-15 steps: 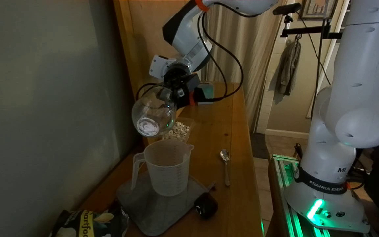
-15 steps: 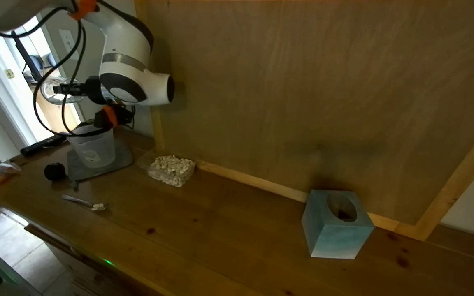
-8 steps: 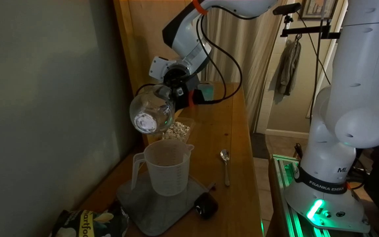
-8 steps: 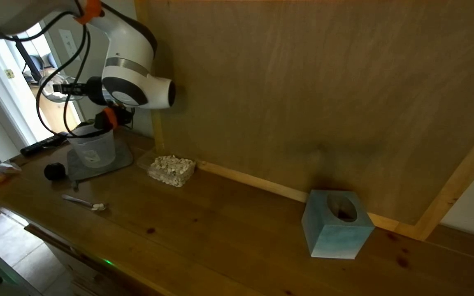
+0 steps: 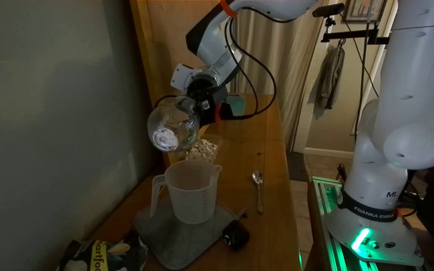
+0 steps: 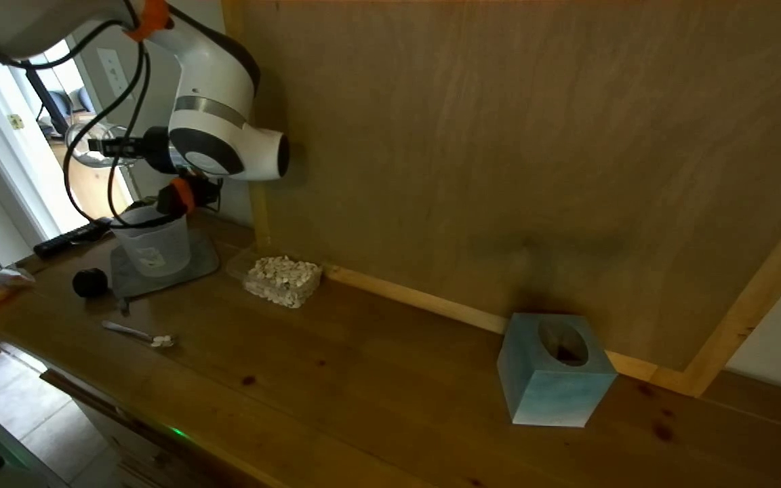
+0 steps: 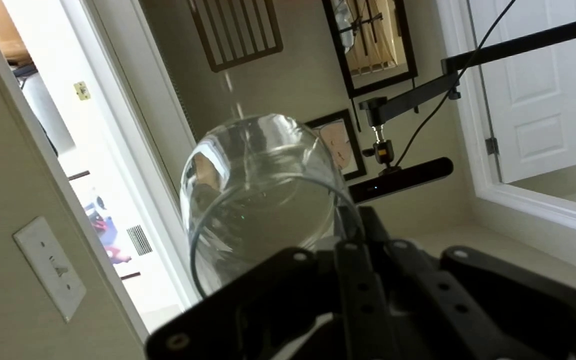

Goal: Pour the contents from the glass cup into the jar

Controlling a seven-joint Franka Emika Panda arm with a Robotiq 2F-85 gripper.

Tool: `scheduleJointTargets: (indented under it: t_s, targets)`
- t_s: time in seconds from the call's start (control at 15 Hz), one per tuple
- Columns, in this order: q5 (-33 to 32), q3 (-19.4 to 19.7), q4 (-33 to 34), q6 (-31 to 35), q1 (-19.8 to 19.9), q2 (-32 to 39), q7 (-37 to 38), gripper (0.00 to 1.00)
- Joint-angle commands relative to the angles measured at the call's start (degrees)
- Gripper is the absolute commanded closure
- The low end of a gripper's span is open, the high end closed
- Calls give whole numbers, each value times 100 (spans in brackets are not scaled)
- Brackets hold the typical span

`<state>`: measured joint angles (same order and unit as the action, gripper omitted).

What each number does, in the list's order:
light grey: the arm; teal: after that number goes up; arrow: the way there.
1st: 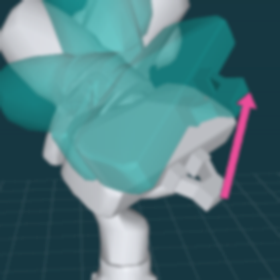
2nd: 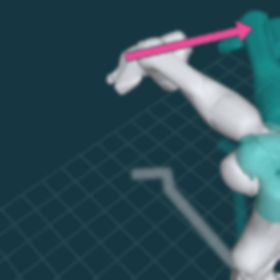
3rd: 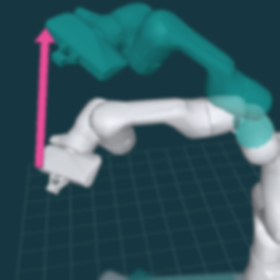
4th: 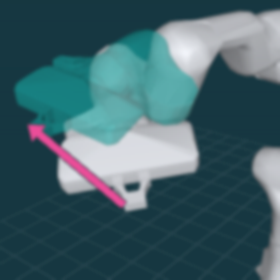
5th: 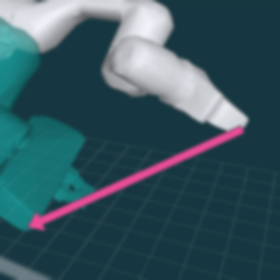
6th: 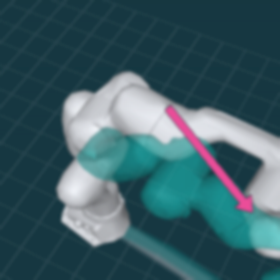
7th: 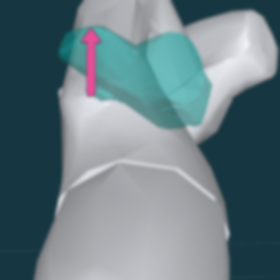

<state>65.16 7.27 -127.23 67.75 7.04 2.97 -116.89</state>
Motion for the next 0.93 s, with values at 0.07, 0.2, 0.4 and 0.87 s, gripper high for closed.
scheduleJointTargets:
  t_s: [0.07,0.2,0.4,0.87]
  targets:
    - [246,25,136,-233,56,123,-251,99]
    - [277,30,137,-262,66,137,-327,99]
    - [378,48,135,-391,94,174,-470,99]
    - [450,92,130,-571,134,243,-617,99]
